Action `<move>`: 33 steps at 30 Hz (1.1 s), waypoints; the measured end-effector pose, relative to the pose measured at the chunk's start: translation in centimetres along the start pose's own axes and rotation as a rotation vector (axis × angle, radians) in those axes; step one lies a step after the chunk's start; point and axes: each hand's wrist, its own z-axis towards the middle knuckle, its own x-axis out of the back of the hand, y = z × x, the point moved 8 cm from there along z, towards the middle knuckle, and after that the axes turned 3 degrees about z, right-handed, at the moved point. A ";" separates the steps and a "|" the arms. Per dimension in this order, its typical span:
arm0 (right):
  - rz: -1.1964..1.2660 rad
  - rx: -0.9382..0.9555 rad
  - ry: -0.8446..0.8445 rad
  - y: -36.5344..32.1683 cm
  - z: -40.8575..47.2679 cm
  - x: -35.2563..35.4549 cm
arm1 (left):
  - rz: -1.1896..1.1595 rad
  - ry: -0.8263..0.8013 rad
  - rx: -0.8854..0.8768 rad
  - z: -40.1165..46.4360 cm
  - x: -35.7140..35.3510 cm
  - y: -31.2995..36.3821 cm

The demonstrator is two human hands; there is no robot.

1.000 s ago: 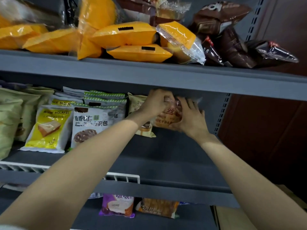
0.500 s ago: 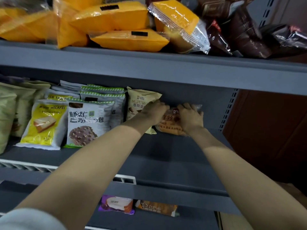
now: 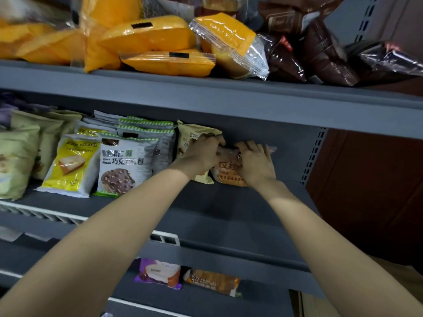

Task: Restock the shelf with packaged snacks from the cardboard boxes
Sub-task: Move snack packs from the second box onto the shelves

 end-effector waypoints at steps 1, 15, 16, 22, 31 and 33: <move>0.029 0.027 0.027 -0.8 -0.2 0.5 | -0.001 0.027 0.018 -0.6 0.7 -0.5; 0.578 0.348 -0.119 -28.1 -3.5 -0.2 | -0.031 0.334 0.443 -18.8 13.3 -19.2; 0.589 0.394 -0.133 -31.3 -4.2 -0.6 | -0.047 0.346 0.469 -21.0 14.3 -21.5; 0.644 0.564 -0.252 -50.9 -8.6 -5.6 | -0.056 0.368 0.629 -34.8 19.2 -36.9; 0.647 0.635 -0.540 -76.7 -12.7 -18.2 | -0.077 0.433 1.015 -52.0 22.3 -60.3; 0.643 0.638 -0.602 -81.3 -12.8 -22.0 | -0.086 0.408 1.088 -54.4 21.6 -65.2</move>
